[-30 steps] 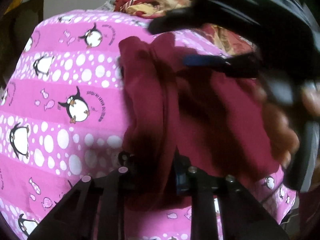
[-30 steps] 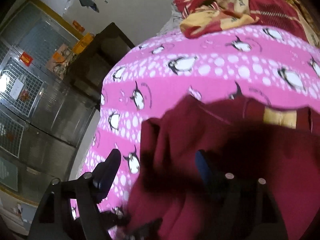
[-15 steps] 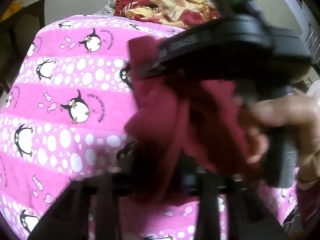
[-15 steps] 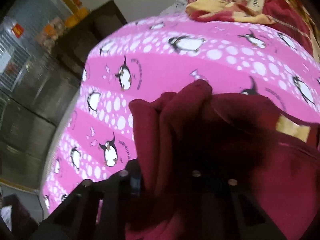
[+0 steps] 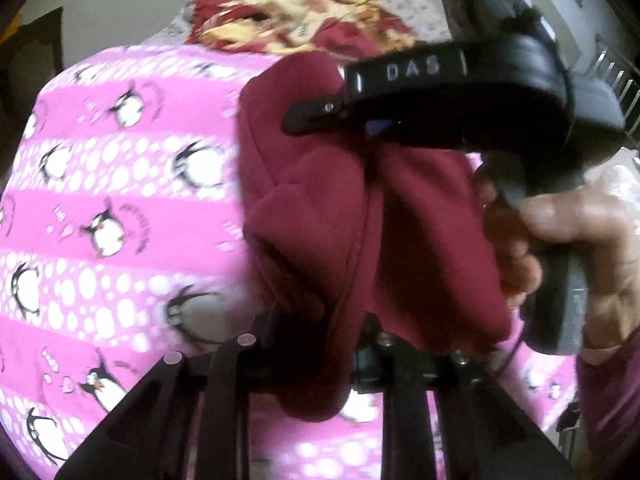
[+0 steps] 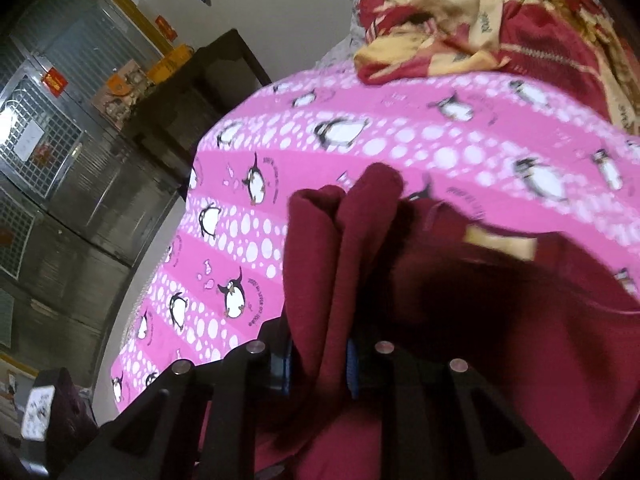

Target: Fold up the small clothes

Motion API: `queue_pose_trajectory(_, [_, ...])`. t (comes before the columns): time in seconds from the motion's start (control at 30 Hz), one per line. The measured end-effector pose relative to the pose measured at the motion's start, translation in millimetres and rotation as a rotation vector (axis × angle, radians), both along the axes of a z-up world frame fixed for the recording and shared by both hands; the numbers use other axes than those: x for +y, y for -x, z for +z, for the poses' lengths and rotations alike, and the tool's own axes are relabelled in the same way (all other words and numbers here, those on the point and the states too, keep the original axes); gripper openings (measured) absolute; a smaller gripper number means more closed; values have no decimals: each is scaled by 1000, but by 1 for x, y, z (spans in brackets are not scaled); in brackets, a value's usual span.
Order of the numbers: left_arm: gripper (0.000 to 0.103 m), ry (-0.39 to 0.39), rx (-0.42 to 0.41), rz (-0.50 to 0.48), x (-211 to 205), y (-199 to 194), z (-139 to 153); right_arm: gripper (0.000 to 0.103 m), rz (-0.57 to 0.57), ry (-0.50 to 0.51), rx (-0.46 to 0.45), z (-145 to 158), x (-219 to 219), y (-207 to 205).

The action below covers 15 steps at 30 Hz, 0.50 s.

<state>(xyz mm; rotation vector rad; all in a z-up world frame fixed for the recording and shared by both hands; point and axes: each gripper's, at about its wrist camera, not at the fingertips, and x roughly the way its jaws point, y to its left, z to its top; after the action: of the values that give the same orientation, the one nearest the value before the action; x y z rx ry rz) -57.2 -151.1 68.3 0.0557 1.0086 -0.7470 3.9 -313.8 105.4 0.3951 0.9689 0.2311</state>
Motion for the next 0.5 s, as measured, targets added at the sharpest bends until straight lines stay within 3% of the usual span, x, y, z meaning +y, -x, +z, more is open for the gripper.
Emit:
queue_pose_trajectory(0.27, [21,22,-40,-157,-81,43,27,22,-100,32,-51,32,-79,60])
queue_pose_trajectory(0.5, [21,-9,-26,-253,-150,68,10,20,-247,-11,-15,8,-153,110])
